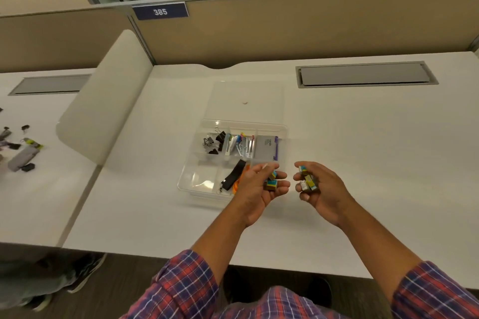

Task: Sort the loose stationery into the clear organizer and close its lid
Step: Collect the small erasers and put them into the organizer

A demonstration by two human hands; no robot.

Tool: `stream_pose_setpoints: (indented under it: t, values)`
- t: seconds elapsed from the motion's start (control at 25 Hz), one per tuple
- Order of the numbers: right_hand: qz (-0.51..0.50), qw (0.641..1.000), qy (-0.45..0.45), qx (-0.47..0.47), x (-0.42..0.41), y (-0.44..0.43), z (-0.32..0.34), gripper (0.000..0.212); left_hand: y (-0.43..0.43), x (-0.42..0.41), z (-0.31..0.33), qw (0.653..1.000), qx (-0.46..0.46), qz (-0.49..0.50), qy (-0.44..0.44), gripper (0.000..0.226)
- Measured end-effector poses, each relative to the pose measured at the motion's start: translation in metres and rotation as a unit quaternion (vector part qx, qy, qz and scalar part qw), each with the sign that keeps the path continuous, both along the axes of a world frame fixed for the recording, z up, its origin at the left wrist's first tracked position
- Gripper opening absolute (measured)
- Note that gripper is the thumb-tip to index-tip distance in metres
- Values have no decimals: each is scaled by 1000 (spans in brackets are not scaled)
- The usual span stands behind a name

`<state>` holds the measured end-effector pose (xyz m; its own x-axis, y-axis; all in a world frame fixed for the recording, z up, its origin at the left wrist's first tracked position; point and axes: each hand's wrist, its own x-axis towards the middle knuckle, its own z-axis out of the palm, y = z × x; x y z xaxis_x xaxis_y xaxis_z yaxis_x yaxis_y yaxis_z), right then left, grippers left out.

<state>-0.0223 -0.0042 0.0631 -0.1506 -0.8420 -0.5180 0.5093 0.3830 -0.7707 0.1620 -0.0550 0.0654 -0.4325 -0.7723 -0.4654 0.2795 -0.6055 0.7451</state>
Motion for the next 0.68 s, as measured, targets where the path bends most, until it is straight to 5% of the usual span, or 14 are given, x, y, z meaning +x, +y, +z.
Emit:
stream_pose_setpoints:
  t: [0.16, 0.44, 0.68]
  values:
    - [55, 992, 114, 3, 65, -38, 14, 15, -32, 55, 12, 994, -71, -6, -84, 36]
    - [138, 940, 311, -15, 159, -102, 13, 24, -91, 147, 19, 951, -126, 59, -275, 7]
    - [249, 766, 584, -102, 211, -132, -4, 30, -109, 183, 9, 945, -120, 121, -278, 9]
